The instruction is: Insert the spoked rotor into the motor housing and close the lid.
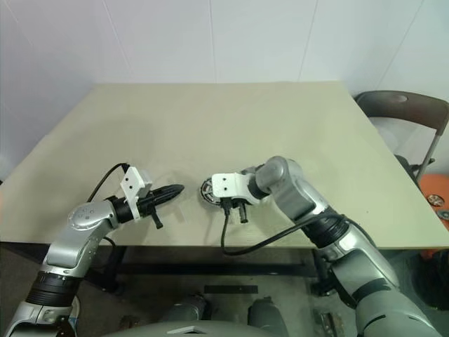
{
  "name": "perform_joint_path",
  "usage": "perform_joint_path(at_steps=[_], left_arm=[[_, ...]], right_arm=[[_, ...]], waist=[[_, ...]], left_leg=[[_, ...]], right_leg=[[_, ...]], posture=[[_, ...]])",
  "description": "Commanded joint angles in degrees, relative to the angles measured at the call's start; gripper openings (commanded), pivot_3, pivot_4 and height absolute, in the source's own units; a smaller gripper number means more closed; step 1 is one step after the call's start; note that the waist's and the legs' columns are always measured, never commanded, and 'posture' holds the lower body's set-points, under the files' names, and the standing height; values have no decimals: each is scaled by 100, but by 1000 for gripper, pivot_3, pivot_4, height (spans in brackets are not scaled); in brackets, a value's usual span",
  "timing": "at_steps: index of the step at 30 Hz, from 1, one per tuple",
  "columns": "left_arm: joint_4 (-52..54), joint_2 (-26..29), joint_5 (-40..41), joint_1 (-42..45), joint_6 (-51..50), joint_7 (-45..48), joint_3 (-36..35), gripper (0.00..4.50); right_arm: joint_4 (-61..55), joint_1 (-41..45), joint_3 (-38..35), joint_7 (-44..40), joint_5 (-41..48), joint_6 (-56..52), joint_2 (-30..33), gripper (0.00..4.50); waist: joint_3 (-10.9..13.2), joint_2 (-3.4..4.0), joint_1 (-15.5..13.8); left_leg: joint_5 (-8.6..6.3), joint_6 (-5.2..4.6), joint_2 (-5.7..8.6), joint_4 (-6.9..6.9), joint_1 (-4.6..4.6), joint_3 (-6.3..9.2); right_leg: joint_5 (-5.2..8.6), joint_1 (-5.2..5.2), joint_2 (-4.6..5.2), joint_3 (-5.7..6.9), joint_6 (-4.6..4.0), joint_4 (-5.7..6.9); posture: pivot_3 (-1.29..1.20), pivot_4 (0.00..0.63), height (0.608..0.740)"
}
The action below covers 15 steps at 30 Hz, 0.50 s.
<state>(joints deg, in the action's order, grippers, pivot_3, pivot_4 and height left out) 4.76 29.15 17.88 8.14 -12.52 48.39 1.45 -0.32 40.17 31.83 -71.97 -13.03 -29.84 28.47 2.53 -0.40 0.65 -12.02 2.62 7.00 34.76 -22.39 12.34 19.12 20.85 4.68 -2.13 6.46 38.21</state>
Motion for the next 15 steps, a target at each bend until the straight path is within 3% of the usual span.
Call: perform_joint_path(at_steps=[1, 12, 15], left_arm=[[2, 22, -29, 44, 186, 23, -63, 0], [-64, 1, -55, -3, 277, 9, -62, 0], [-27, 8, -44, -6, 250, -8, -61, 0]], right_arm=[[-66, 130, -20, 312, -178, -117, -4, 39], [22, 188, 14, 451, 17, -190, -99, 39], [97, 243, -49, 473, 51, -84, -69, 969]], waist=[[0, 0, 0], [0, 0, -2], [0, -1, 1]], left_leg=[[0, 0, 0, 1, 0, -1], [0, 1, 0, 6, 1, -2], [0, 1, 1, 7, 1, -3]], right_leg=[[0, 0, 0, 0, 0, 0], [0, -1, -1, -3, 0, 5], [0, -1, 0, -3, 0, 4]], posture=[[0, 0, 740], [0, 0, 740], [0, 0, 740]])
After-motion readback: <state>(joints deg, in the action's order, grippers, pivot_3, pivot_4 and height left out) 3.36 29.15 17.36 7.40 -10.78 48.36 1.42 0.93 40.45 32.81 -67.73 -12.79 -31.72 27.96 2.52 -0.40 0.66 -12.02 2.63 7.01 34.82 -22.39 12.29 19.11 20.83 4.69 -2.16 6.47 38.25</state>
